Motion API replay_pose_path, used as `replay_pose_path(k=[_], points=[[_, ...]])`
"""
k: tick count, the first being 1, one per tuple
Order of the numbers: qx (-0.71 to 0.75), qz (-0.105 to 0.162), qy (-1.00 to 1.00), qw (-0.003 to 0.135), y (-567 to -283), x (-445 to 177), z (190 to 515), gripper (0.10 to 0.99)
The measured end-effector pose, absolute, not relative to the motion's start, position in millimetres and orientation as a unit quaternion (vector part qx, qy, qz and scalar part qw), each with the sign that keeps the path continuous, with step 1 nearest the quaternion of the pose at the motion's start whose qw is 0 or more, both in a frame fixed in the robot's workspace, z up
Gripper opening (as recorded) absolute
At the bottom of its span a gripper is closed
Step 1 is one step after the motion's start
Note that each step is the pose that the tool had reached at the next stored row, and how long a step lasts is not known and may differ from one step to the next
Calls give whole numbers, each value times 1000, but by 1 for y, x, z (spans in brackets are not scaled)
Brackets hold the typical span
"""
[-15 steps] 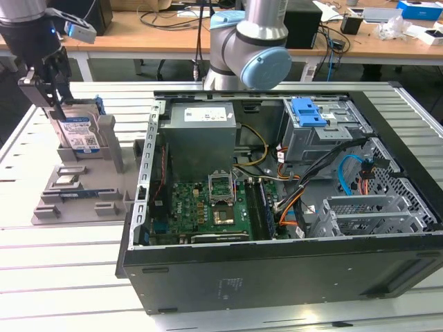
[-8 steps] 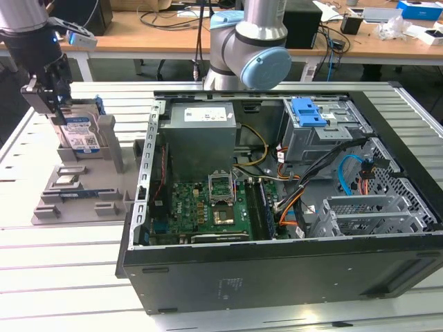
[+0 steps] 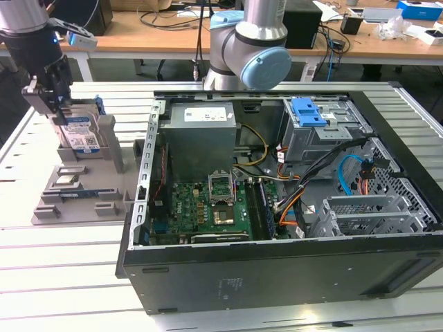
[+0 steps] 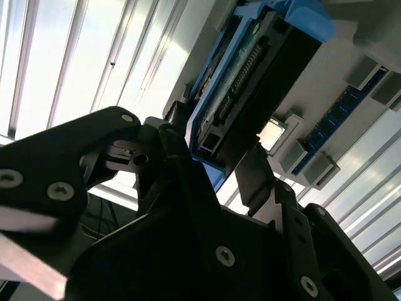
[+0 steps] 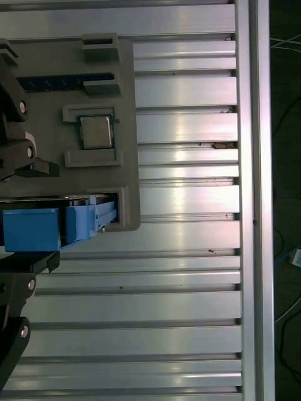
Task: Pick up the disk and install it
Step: 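Pick up the disk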
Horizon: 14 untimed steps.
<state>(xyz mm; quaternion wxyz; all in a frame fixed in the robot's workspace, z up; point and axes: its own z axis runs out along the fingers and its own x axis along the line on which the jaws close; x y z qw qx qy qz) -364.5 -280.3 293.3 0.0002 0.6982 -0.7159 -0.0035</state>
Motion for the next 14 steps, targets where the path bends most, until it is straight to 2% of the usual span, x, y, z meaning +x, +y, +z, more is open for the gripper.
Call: replay_pose_path(k=[1, 2, 4, 5, 14], points=[[698, -4, -716, 0, -280, -364, 293, 518], [698, -4, -716, 0, -280, -365, 293, 518], [698, -4, -716, 0, -280, -365, 293, 396], [698, -4, -716, 0, -280, -365, 293, 365], [698, -4, -716, 0, -280, -365, 293, 365]])
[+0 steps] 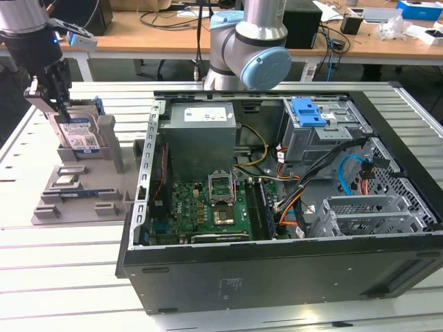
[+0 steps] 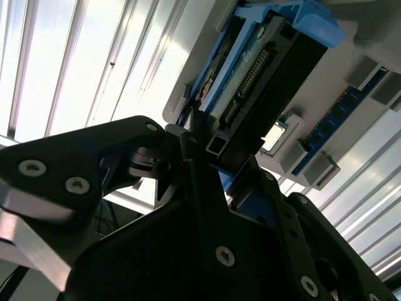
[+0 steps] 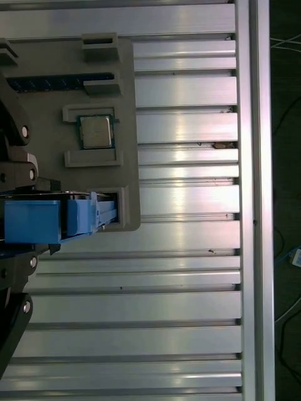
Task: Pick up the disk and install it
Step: 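Pick up the disk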
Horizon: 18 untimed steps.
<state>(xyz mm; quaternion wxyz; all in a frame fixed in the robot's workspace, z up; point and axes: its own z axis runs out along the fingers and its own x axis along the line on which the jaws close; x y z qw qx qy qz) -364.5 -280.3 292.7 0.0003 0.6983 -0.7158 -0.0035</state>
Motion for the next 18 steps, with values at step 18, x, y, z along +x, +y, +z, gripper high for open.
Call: replay_pose_path(k=[18], points=[[698, -3, -716, 0, -279, -364, 310, 365]])
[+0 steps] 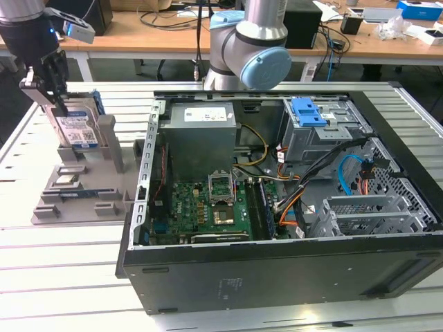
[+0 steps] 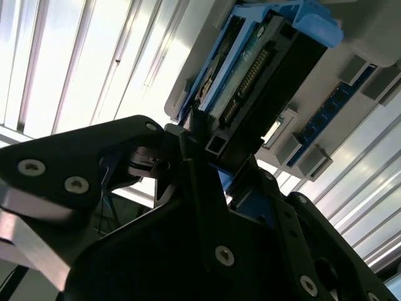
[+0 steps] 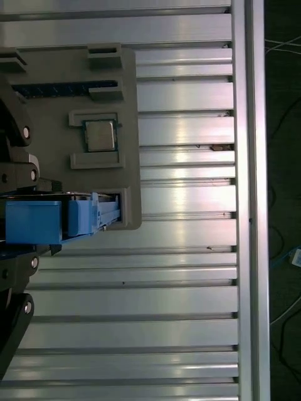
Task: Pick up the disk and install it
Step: 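Pick up the disk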
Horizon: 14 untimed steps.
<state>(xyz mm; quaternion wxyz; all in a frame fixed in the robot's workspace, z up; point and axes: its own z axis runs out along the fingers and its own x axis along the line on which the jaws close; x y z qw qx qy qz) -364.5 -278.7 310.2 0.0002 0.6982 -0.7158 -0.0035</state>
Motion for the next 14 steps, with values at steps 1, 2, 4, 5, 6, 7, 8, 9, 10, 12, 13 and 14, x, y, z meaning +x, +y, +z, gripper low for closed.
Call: replay_pose_path(k=[1, 2, 4, 5, 6, 7, 8, 9, 10, 12, 13, 14], points=[[698, -4, -716, 0, -278, -364, 313, 365], [698, -4, -716, 0, -278, -364, 316, 365], [698, -4, -716, 0, -278, -365, 320, 365], [698, -4, -716, 0, -278, -364, 321, 365], [698, -4, -716, 0, -277, -365, 323, 365], [698, -4, -716, 0, -277, -364, 325, 365], [698, -4, -716, 0, -277, -364, 328, 365], [698, -4, -716, 0, -277, -364, 332, 365], [698, -3, -716, 0, -277, -364, 334, 365], [698, -4, -716, 0, -276, -364, 339, 365], [698, -4, -716, 0, -276, -364, 341, 365], [698, -4, -716, 0, -276, -364, 343, 365]])
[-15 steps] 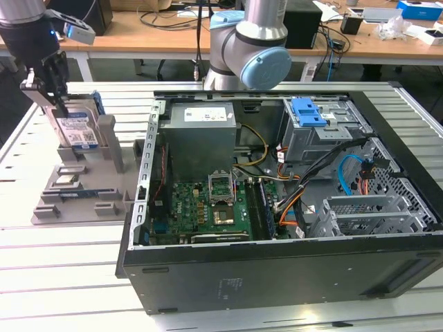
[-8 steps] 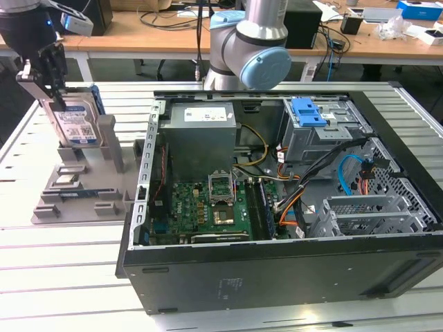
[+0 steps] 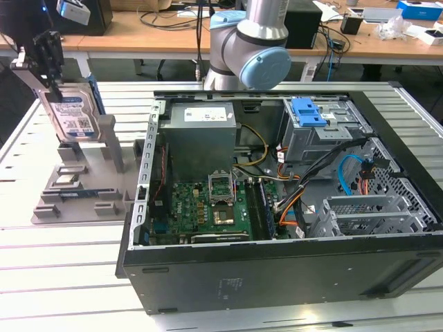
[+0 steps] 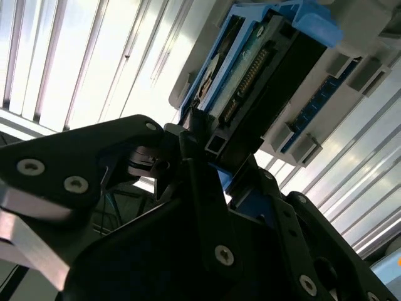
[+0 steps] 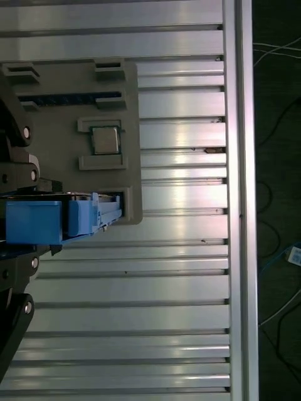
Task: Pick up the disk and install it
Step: 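Pick up the disk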
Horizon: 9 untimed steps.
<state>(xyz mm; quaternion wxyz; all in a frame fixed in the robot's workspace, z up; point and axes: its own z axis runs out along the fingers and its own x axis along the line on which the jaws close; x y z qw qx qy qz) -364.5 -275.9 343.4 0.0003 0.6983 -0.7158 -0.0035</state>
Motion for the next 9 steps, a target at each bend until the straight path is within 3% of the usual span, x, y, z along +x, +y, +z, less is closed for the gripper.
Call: replay_pose_path(k=[9], points=[[698, -3, -716, 0, -271, -365, 371, 365]])
